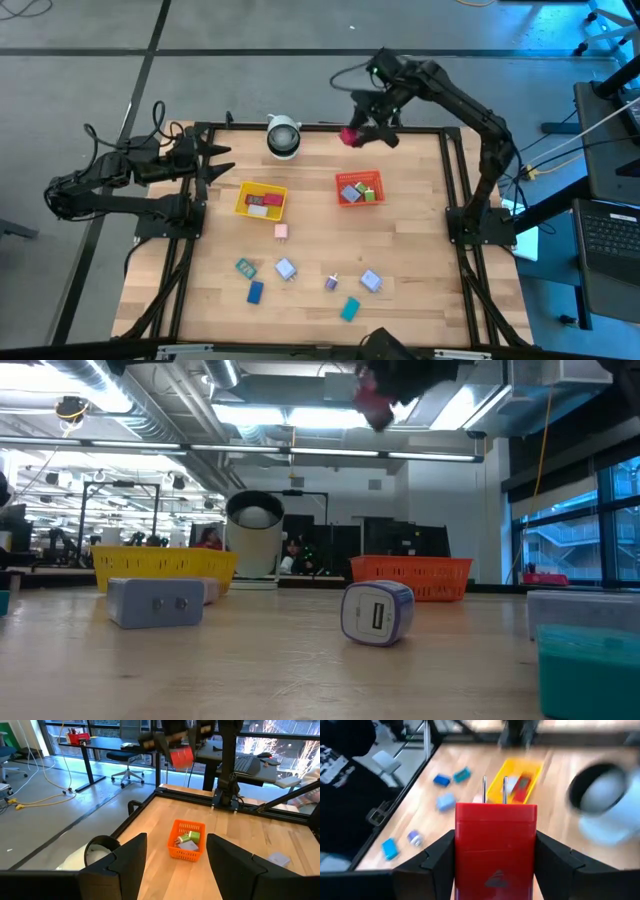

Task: Pick & Place Office items
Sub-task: Put the red charger adapter into the orange bin

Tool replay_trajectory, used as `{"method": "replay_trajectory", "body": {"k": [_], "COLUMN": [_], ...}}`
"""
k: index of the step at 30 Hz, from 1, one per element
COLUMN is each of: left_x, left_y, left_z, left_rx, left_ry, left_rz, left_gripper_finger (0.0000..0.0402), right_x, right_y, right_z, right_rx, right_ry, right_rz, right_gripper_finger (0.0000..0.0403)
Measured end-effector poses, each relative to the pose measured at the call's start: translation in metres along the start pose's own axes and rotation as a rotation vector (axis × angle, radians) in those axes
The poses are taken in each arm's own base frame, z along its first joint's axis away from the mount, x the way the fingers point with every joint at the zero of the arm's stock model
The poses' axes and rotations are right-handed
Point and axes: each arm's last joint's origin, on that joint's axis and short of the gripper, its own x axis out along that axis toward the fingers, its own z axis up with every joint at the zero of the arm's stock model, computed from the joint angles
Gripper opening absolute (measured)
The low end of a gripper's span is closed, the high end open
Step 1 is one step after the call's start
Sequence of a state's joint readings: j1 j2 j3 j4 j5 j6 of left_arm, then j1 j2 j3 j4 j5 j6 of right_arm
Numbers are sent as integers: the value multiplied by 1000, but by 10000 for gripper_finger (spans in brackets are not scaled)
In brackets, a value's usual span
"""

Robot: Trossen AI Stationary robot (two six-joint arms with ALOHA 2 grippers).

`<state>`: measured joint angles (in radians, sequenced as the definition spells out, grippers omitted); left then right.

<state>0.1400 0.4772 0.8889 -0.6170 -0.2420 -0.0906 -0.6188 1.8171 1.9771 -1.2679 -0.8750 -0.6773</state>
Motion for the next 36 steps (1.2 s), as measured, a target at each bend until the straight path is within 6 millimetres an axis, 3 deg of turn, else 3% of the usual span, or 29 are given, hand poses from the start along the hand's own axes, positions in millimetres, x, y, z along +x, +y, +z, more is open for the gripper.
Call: {"method": "replay_trajectory", "body": {"k": [6, 11, 23, 36], "left_x": [9, 18, 36, 46], "left_y": [-1, -3, -5, -5], "left_z": [-12, -19, -44, -62], "left_rx": [2, 18, 20, -13], "left_ry": [6, -34, -93, -78], "left_rz": [-1, -1, -2, 18], "left_gripper_finger": [201, 191, 194, 201], "right_x": [38, 59, 63, 100], "right_y": [-17, -20, 12, 48], "right_z": [-59, -92, -135, -208], "right_rx": [163, 195, 131, 261], "right_ry": [141, 101, -163, -243], "right_rz": [1, -14, -211, -401], "right_gripper_finger": [210, 210, 210, 210]}}
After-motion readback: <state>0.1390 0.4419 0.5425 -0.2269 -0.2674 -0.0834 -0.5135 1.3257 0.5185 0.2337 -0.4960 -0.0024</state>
